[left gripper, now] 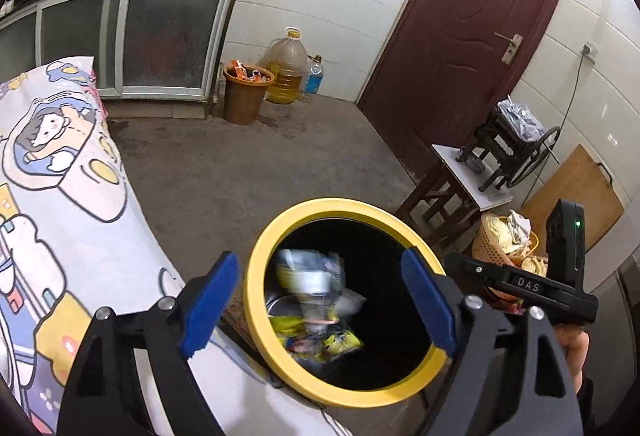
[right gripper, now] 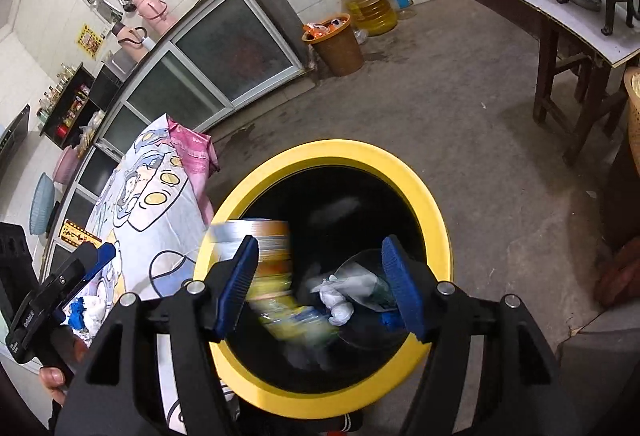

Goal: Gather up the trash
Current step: 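Carry wrapper and milk carton over the bin and open both tools, then grasp the white plastic bag with the left tool while the right tool grasps white tissue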

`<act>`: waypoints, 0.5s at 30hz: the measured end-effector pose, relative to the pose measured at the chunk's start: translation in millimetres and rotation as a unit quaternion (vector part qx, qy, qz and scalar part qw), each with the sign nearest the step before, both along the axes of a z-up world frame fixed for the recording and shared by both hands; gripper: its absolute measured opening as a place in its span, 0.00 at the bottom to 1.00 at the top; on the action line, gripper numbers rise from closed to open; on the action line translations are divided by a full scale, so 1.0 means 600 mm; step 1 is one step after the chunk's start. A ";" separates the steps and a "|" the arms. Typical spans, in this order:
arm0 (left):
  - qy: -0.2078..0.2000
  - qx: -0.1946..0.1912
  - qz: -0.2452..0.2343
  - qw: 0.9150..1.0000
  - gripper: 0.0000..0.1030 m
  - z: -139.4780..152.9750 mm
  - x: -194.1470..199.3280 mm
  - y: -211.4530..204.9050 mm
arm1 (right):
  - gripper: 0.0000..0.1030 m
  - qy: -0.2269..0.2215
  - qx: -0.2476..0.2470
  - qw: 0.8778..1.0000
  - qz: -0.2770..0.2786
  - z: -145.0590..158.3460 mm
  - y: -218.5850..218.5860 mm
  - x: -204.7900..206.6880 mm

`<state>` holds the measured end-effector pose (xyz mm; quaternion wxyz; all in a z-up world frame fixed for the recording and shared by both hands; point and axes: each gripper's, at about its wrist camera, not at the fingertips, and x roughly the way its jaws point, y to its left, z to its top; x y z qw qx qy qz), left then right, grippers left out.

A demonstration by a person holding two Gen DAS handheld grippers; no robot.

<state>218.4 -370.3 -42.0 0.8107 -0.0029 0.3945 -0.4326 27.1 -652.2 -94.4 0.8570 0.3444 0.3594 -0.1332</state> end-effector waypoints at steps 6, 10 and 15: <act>-0.014 -0.010 0.024 1.000 0.78 0.017 0.001 0.058 | 0.60 -0.014 0.001 1.000 0.015 0.014 0.023 -0.003; -0.034 -0.017 0.043 0.998 0.78 0.039 -0.001 0.114 | 0.60 -0.029 -0.008 0.999 0.037 0.034 0.049 0.009; -0.060 -0.017 0.073 0.995 0.78 0.065 -0.003 0.212 | 0.60 -0.058 -0.042 0.994 0.078 0.074 0.101 0.029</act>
